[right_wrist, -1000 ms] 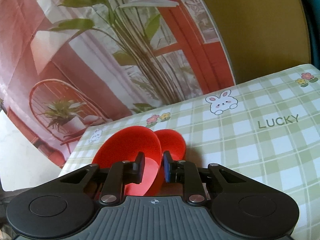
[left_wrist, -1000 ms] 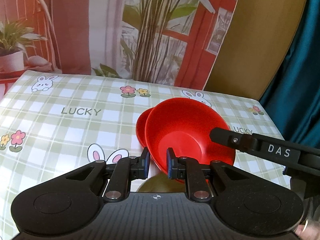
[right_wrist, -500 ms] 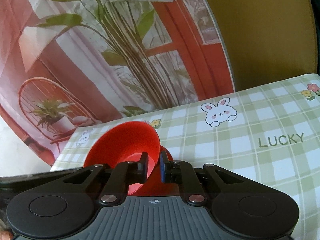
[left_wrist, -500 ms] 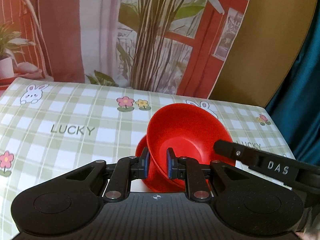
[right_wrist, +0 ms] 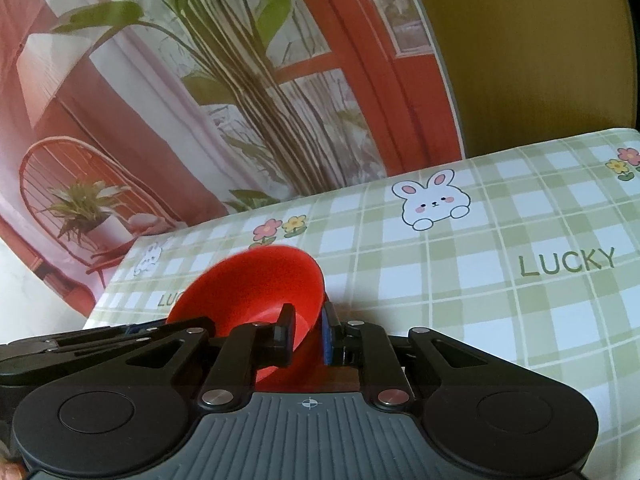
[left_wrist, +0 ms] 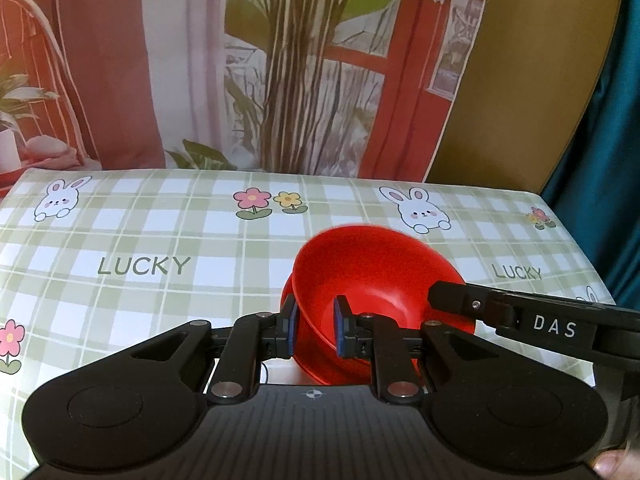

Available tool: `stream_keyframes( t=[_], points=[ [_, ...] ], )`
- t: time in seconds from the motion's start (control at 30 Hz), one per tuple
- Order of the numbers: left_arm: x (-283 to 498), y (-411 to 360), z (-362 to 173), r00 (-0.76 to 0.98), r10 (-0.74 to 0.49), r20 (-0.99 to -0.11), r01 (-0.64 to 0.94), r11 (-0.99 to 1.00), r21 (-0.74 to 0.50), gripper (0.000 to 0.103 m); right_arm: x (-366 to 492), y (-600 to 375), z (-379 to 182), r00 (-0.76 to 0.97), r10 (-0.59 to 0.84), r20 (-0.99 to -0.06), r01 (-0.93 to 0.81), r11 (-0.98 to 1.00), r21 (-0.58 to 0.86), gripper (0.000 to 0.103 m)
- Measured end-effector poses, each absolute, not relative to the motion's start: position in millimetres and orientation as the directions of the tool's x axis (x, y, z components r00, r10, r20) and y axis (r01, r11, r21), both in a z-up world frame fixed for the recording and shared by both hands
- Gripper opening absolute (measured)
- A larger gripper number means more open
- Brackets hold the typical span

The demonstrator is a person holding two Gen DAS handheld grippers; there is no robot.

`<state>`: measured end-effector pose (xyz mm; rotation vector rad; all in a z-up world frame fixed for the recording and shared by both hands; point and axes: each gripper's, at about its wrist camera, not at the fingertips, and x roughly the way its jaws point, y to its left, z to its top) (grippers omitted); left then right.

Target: Organize plates and bowls

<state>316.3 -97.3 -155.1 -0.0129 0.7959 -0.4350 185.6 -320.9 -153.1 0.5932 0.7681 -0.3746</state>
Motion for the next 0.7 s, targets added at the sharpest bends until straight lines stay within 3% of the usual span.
stream_keyframes(
  t=[0.2, 0.33, 0.7],
  points=[
    [316.5, -95.2, -156.7, 0.617, -0.381, -0.689, 0.37, 0.913, -0.173, 0.021, 186.3, -319.0, -152.7, 0.659, -0.11, -0.744, 0.518, 0.784, 0.343, 0.019],
    [315.2, -93.9, -156.5, 0.616, -0.383, -0.689, 0.365, 0.913, -0.181, 0.031, 184.9, -317.8, -152.0, 0.657, -0.115, -0.745, 0.518, 0.787, 0.336, 0.019],
    [316.8, -84.6, -162.9, 0.609, -0.381, -0.696, 0.336, 0.918, -0.209, 0.034, 180.1, -321.2, -155.9, 0.651, -0.122, -0.749, 0.526, 0.784, 0.329, 0.026]
  ],
)
